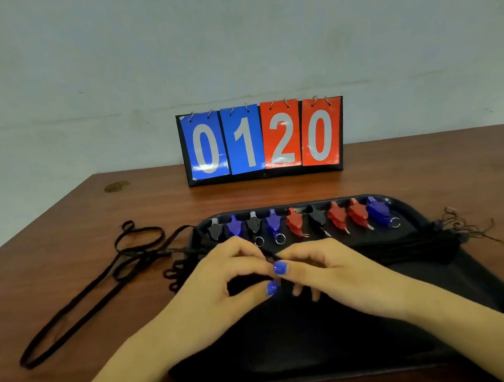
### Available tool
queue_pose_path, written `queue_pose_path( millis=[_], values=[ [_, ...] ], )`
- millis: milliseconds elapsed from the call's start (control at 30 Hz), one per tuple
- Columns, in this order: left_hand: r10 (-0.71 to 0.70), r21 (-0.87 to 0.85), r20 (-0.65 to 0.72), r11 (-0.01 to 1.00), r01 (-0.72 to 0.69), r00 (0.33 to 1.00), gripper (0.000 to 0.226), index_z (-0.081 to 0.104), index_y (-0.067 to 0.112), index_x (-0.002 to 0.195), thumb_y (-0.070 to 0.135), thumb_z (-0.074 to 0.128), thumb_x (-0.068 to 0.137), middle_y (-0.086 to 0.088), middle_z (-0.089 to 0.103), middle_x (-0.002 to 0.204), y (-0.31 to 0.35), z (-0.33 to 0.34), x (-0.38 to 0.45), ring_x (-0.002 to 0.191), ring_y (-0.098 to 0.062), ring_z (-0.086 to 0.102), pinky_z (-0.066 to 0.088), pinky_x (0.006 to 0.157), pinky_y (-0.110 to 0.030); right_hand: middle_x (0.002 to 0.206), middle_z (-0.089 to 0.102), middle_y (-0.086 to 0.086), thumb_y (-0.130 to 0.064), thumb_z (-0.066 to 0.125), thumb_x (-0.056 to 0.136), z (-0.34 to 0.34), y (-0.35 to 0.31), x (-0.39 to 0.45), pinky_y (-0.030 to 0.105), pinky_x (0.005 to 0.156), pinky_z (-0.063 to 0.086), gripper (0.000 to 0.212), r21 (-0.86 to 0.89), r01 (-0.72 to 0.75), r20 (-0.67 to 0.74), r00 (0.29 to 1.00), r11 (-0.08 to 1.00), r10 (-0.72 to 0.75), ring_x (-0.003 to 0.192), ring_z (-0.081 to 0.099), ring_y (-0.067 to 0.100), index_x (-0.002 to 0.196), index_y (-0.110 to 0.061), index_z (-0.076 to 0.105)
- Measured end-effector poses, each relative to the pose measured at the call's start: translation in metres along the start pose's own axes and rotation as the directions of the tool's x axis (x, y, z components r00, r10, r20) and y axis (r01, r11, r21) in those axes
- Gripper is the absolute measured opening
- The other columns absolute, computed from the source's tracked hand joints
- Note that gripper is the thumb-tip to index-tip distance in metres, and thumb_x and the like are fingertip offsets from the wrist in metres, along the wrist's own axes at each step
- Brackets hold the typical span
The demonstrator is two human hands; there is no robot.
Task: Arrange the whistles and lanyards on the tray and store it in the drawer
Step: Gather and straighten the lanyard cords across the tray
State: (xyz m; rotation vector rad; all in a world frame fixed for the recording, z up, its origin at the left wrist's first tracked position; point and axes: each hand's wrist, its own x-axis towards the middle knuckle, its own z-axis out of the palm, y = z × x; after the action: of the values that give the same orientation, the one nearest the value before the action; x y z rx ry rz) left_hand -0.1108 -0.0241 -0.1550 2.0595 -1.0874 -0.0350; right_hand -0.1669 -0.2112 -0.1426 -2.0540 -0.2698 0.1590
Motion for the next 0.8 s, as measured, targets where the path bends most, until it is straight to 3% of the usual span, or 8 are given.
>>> queue_pose_path(
  millis=[100,200,300,400,467,533,667,800],
  values=[
    [0.032,0.075,0.046,0.997,-0.035,0.998,0.020,0.067,0.040,0.100,0.033,0.064,0.081,0.020,0.049,0.104,0.000,0.004,-0.001,0.105,-0.005,0.051,0.039,0.090,-0.015,0.091,0.068,0.006,-0.036,0.053,0.088,-0.002,0.002,0.001,0.017,0.059,0.048,0.022,-0.022,-0.016,-0.041,0.999,1.000,0.015,0.072,0.059,0.004,0.098,-0.024,0.069],
    [0.076,0.114,0.045,0.990,-0.080,0.996,0.023,0.065,0.040,0.101,0.041,0.056,0.080,0.025,0.048,0.108,0.001,0.005,-0.002,0.109,-0.003,0.049,0.038,0.093,-0.015,0.091,0.068,0.005,-0.025,0.055,0.090,-0.004,0.004,0.000,0.016,0.055,0.047,0.015,-0.018,-0.037,-0.092,0.995,0.999,0.036,0.069,0.059,0.005,0.094,-0.024,0.070],
    [0.093,0.061,-0.019,0.994,-0.091,0.996,0.015,0.061,0.038,0.092,0.029,0.057,0.081,0.017,0.054,0.102,0.004,0.005,-0.002,0.099,-0.008,0.055,0.043,0.084,-0.018,0.087,0.069,0.001,-0.019,0.055,0.090,-0.002,0.003,0.000,0.012,0.055,0.045,0.015,-0.019,-0.030,-0.109,0.994,0.999,0.028,0.067,0.059,0.001,0.093,-0.020,0.069],
    [0.025,-0.057,-0.112,0.998,-0.032,0.993,0.034,0.048,0.042,0.097,0.015,0.058,0.078,0.010,0.055,0.098,0.004,0.005,-0.003,0.091,-0.014,0.058,0.049,0.074,-0.025,0.086,0.069,-0.004,-0.017,0.052,0.092,-0.001,-0.001,-0.003,0.008,0.052,0.042,0.013,-0.004,-0.003,-0.081,0.997,1.000,0.003,0.062,0.058,-0.002,0.094,-0.018,0.066],
    [-0.027,-0.121,-0.087,0.993,0.016,0.996,0.054,0.039,0.052,0.113,0.017,0.060,0.077,0.012,0.054,0.109,0.002,0.004,-0.003,0.096,-0.007,0.059,0.049,0.080,-0.020,0.091,0.070,-0.002,-0.018,0.052,0.092,0.000,-0.003,-0.005,0.009,0.052,0.042,0.013,-0.020,0.019,-0.035,0.999,1.000,-0.020,0.061,0.057,0.002,0.096,-0.021,0.064],
    [0.002,-0.073,-0.067,0.997,-0.007,0.998,0.058,0.037,0.050,0.124,0.024,0.062,0.078,0.021,0.047,0.125,-0.001,0.005,-0.002,0.114,0.000,0.051,0.041,0.094,-0.014,0.090,0.068,0.000,-0.016,0.053,0.092,0.001,-0.005,-0.008,0.010,0.052,0.042,0.013,-0.022,0.040,0.018,0.999,0.999,-0.040,0.060,0.056,0.001,0.097,-0.022,0.063],
    [0.013,0.061,-0.160,0.998,-0.004,0.987,0.021,0.059,0.038,0.097,0.038,0.054,0.077,0.027,0.041,0.133,-0.010,0.000,0.003,0.127,0.008,0.034,0.025,0.099,-0.004,0.077,0.065,-0.005,-0.014,0.055,0.090,0.001,-0.008,-0.011,0.009,0.053,0.042,0.014,-0.034,0.073,0.042,0.997,0.997,-0.072,0.060,0.054,-0.003,0.096,-0.024,0.064],
    [-0.033,0.069,-0.317,0.996,0.058,0.948,0.016,0.059,0.034,0.082,0.045,0.050,0.075,0.029,0.046,0.125,-0.016,-0.021,0.004,0.121,0.010,0.039,0.029,0.099,-0.015,0.075,0.065,-0.007,-0.015,0.056,0.090,-0.006,-0.009,-0.013,0.009,0.052,0.042,0.015,-0.054,0.083,-0.007,0.997,0.995,-0.083,0.061,0.057,-0.001,0.092,-0.026,0.066]
  ],
)
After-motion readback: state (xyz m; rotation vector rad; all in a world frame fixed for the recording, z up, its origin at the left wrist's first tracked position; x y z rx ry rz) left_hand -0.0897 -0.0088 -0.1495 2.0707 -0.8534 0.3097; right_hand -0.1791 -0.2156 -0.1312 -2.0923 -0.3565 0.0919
